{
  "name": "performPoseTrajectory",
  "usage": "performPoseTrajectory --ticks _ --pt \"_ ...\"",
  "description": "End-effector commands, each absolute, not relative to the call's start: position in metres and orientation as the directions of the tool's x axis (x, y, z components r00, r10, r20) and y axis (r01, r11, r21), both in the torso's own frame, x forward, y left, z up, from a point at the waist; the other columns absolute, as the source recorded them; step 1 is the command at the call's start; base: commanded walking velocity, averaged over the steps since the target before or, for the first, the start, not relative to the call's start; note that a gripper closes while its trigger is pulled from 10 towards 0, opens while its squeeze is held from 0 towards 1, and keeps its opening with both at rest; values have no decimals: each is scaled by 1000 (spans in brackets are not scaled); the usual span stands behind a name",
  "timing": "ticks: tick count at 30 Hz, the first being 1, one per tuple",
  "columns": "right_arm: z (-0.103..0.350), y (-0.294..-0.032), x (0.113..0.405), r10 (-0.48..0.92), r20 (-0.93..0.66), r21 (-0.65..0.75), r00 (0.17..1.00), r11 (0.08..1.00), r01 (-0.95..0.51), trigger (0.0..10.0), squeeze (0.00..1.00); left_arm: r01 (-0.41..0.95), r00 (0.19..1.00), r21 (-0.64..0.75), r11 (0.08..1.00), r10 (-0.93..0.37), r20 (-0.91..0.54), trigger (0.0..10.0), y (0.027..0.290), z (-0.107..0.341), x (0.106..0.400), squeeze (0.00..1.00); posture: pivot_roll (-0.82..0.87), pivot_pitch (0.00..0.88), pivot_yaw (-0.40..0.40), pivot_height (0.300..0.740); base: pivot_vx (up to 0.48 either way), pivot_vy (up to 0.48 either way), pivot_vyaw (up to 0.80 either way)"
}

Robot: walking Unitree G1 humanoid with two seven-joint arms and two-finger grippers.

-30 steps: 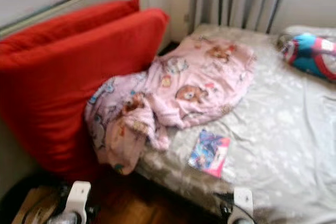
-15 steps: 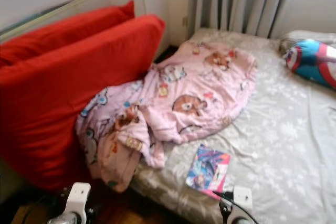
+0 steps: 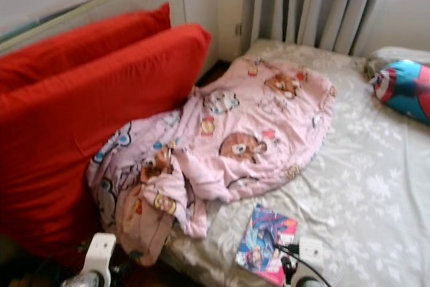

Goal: Clean up the room

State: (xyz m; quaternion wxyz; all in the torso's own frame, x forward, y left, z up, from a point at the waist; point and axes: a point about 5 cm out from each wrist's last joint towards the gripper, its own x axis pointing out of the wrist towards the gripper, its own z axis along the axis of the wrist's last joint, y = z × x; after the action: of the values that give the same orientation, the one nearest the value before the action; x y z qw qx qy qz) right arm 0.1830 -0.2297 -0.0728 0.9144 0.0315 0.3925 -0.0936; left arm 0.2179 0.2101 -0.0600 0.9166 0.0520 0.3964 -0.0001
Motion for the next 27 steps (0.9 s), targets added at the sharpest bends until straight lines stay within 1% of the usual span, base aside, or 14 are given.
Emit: performPoseTrajectory --ticks 1,2,5,10,14,19,21,23,24,25,27 --pt "-71 -230 184 -148 -698 -30 701 984 178 10000 0 -11 688 96 995 77 -722 10000 217 -63 210 0 -45 0 29 740 0 0 0" --pt "-68 -230 187 -148 -673 -30 725 984 173 10000 0 -45 712 87 995 93 -696 10000 217 -61 211 0 -47 0 29 740 0 0 0" --pt "-65 -230 190 -154 -631 -21 761 983 181 10000 0 -88 744 68 994 111 -659 10000 218 -58 213 0 -51 0 30 740 0 0 0" --pt "-55 -228 198 -122 -527 -4 841 990 141 10000 0 -95 779 63 993 114 -616 10000 218 -54 217 0 -52 0 30 740 0 0 0" --pt "-52 -227 199 -120 -490 17 863 989 147 10000 0 -88 771 77 993 117 -626 10000 219 -55 216 0 -52 0 30 740 0 0 0" --pt "-49 -227 200 -106 -459 4 882 993 121 10000 0 -96 774 73 993 121 -621 10000 219 -55 215 0 -56 0 29 740 0 0 0" --pt "-46 -227 201 -101 -430 5 897 993 114 10000 0 -149 800 27 988 136 -584 10000 219 -53 216 0 -56 0 26 740 0 0 0" --pt "-24 -219 233 -73 -302 5 950 997 78 10000 0 -153 815 15 988 135 -563 10000 218 -51 217 0 -56 0 26 740 0 0 0" --pt "1 -211 263 -51 -192 0 980 999 52 10000 0 -149 826 14 989 133 -547 10000 218 -50 218 0 -58 0 26 740 0 0 0" --pt "19 -205 281 -37 -118 -5 992 999 36 10000 0 -147 833 14 989 131 -537 10000 218 -49 219 0 -58 0 26 740 0 0 0" --pt "38 -197 299 -21 -39 -4 999 1000 21 10000 0 -149 851 5 989 130 -508 10000 218 -46 220 0 -59 0 27 740 0 0 0"
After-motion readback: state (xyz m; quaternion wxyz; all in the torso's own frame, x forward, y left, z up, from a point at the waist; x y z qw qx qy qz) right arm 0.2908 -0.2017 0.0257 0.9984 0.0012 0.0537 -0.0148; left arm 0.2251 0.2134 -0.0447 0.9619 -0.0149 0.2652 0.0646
